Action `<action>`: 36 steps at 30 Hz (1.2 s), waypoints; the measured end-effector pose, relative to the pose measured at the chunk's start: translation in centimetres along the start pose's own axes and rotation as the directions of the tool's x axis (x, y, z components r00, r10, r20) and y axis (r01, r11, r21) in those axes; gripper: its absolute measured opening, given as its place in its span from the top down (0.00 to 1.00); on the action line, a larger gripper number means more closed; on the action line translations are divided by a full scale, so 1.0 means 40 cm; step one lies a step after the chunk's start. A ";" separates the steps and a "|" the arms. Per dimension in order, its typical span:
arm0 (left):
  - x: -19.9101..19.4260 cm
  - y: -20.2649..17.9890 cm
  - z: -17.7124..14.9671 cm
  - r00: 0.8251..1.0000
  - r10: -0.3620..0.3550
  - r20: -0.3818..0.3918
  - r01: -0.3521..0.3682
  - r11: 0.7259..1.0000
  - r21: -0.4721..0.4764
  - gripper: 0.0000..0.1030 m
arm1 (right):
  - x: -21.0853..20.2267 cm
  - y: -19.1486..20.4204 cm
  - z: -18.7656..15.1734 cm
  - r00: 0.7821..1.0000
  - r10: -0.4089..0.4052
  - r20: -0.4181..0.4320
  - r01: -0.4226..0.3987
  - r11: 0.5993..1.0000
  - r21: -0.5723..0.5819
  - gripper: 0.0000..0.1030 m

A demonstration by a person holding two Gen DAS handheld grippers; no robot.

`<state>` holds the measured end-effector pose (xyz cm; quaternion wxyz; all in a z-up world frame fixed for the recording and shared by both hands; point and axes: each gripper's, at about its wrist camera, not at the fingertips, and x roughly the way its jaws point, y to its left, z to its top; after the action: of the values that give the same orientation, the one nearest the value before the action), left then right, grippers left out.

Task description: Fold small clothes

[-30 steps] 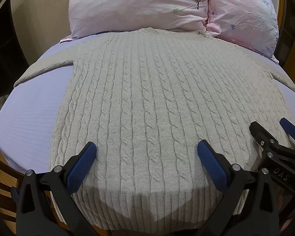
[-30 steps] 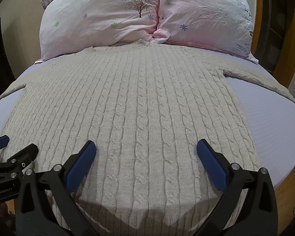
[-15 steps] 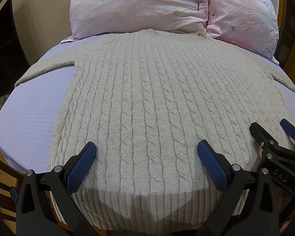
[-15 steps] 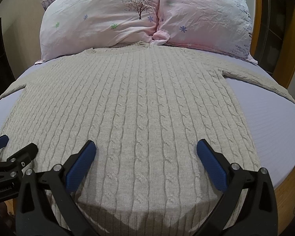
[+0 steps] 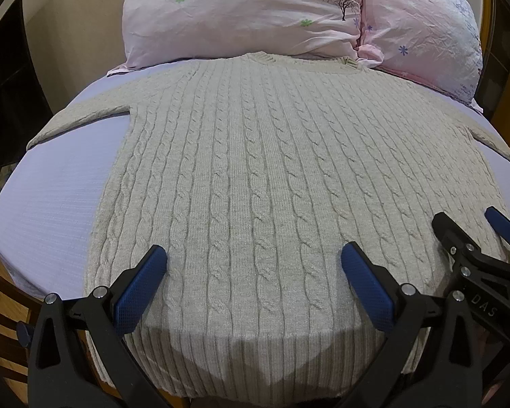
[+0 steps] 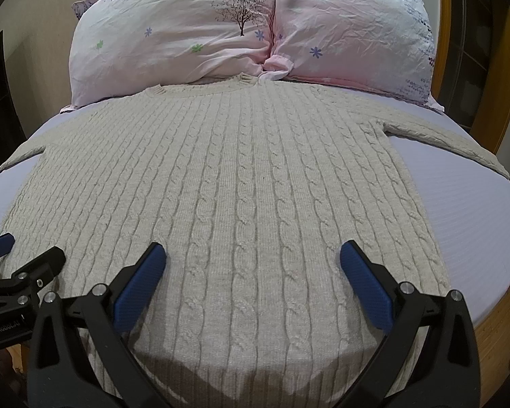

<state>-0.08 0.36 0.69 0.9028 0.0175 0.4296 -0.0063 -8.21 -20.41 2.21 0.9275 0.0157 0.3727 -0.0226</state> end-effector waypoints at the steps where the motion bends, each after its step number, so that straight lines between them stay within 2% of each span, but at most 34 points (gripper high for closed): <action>1: -0.001 0.001 -0.003 1.000 0.000 0.001 0.000 1.000 0.000 0.01 | 0.000 0.000 0.000 1.000 0.000 0.000 0.000 1.000 0.000 0.02; 36: -0.005 0.007 -0.003 1.000 -0.001 0.009 0.001 1.000 0.003 0.01 | 0.002 -0.002 0.003 1.000 0.008 0.003 -0.008 1.000 -0.013 0.02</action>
<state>-0.27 0.63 0.76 0.9048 0.0186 0.4253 -0.0075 -8.08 -20.51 2.25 0.9283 0.0112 0.3713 -0.0166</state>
